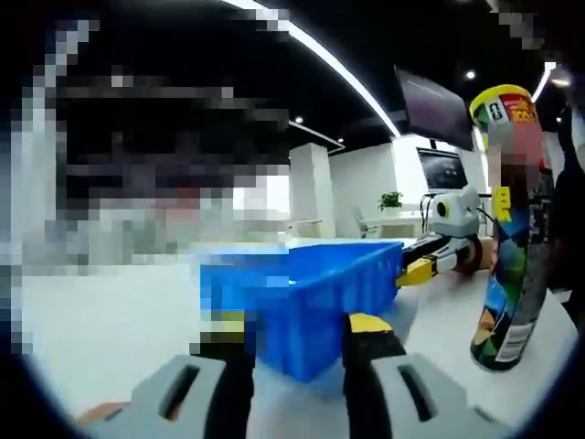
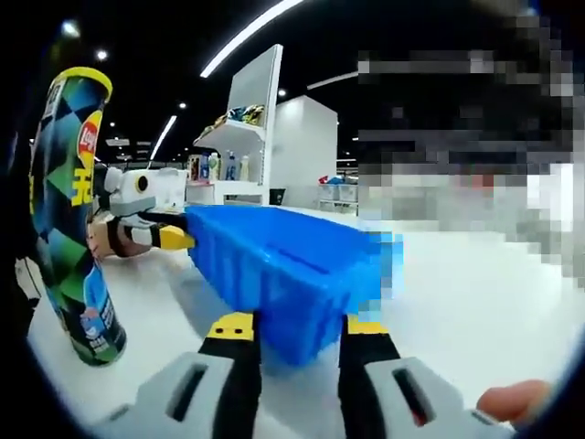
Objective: Open the lid of the chip container on the table, take out the chips, place them into the box in front of the container, and close the lid
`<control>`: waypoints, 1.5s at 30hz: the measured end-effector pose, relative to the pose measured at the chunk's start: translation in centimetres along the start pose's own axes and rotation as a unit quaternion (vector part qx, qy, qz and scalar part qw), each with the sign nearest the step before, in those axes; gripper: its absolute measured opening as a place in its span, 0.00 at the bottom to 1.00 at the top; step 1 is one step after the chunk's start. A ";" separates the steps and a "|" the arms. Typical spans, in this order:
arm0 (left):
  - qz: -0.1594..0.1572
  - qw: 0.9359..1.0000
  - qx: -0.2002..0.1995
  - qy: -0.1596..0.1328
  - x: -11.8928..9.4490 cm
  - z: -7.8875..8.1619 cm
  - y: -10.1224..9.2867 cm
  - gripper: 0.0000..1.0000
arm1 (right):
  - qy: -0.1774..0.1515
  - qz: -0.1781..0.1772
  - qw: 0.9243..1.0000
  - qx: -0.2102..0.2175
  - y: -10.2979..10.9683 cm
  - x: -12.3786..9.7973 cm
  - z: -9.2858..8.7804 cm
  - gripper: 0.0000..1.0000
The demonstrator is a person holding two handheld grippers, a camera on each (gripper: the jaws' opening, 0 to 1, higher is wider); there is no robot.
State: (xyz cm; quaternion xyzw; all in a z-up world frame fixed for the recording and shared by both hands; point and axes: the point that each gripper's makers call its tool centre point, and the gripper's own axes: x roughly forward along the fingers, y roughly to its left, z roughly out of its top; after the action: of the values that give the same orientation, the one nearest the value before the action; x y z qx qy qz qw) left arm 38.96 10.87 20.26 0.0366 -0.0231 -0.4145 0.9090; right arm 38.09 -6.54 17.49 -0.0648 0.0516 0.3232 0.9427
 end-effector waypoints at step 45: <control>0.044 0.999 0.027 -0.004 5.6 -0.6 6.3 0.37 | -0.024 -0.032 0.998 -0.056 -6.0 7.0 1.5 0.21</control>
State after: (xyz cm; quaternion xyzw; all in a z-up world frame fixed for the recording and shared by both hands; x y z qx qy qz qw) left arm 47.45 10.77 20.31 0.0586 -0.0401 -0.3731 0.9251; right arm 47.34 -6.83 18.49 -0.1112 0.0090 0.2962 0.9486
